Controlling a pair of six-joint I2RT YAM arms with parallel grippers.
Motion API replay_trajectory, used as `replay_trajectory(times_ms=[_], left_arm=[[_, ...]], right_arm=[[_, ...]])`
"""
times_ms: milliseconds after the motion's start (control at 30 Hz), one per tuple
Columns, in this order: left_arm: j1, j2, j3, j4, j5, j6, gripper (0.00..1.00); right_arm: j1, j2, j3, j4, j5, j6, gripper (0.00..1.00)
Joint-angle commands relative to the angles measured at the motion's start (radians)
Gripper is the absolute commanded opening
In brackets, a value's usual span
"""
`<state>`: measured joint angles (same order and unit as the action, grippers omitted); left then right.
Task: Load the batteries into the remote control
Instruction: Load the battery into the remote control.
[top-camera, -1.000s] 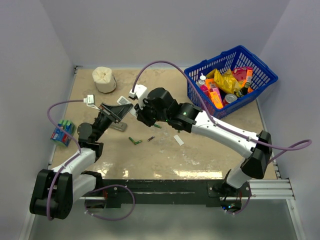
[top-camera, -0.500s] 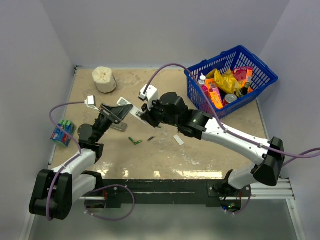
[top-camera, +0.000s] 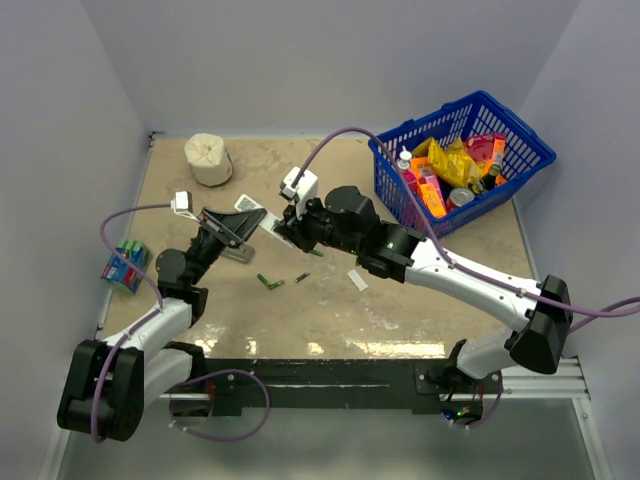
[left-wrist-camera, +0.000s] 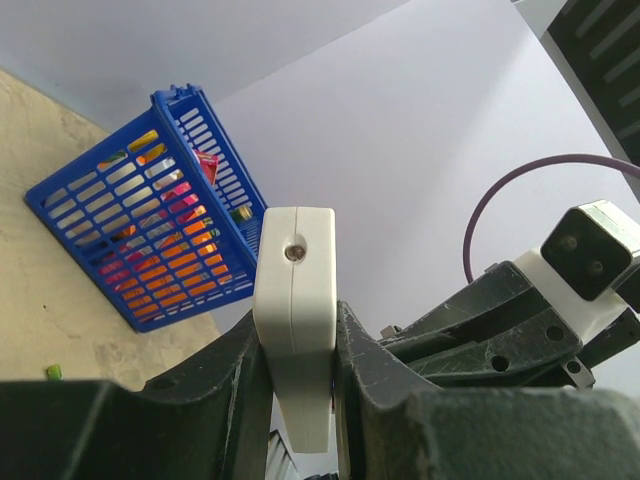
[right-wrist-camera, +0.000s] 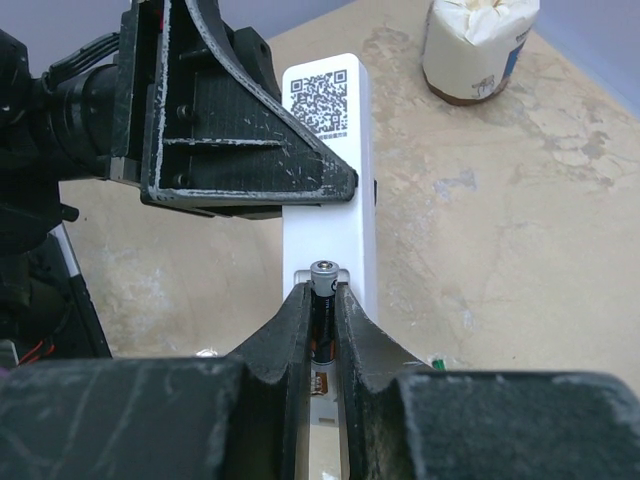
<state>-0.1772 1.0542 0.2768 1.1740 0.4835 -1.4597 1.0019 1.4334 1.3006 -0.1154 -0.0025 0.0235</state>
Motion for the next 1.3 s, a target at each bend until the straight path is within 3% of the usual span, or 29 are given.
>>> replay_trajectory(times_ms=[0, 1067, 1267], left_arm=[[-0.01, -0.025, 0.015, 0.079, -0.009, -0.027, 0.0], [-0.022, -0.006, 0.019, 0.119, -0.069, -0.062, 0.0], [-0.025, -0.011, 0.019, 0.119, -0.086, -0.064, 0.0]], right_arm=[[-0.013, -0.001, 0.008, 0.031, -0.024, -0.019, 0.0], [-0.011, 0.039, 0.016, -0.01, -0.102, -0.048, 0.09], [-0.011, 0.038, 0.011, -0.007, -0.106, -0.042, 0.17]])
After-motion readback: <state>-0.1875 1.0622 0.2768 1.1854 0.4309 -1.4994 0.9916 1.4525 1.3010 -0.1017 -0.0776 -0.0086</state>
